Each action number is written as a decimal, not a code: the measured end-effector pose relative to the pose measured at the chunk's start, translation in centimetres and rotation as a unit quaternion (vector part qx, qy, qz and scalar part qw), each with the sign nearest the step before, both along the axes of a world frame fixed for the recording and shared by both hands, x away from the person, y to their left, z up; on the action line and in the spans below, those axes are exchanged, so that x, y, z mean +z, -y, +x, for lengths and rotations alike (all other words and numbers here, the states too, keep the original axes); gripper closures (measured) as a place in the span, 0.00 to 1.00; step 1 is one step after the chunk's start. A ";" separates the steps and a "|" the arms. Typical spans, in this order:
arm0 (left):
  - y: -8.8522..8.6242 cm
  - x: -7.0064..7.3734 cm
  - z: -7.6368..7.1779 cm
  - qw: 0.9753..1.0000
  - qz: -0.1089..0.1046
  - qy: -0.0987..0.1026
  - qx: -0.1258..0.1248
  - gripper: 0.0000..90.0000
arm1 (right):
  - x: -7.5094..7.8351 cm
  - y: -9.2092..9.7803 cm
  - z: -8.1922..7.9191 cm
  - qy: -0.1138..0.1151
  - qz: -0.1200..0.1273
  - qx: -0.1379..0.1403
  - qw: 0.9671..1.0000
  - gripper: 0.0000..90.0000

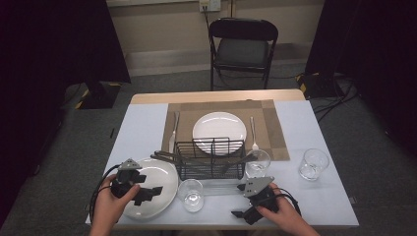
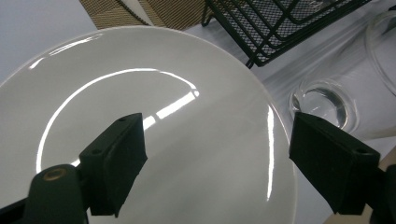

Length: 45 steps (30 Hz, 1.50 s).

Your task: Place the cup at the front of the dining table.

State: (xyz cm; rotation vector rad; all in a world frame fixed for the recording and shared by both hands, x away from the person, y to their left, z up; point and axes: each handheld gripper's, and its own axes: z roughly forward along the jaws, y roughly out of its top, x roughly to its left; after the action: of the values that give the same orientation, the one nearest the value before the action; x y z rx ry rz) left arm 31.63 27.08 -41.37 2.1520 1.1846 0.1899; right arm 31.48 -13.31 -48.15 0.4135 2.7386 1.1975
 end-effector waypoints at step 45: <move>3.4 1.3 -1.4 0.999 -0.047 0.008 -0.024 0.19 | 0.0 0.0 0.0 0.001 0.000 0.000 1.000 0.15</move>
State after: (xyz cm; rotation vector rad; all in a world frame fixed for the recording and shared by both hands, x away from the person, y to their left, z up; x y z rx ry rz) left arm 30.20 23.64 -40.11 2.0907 1.1106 0.1285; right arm 31.48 -13.32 -48.15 0.4117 2.7376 1.1983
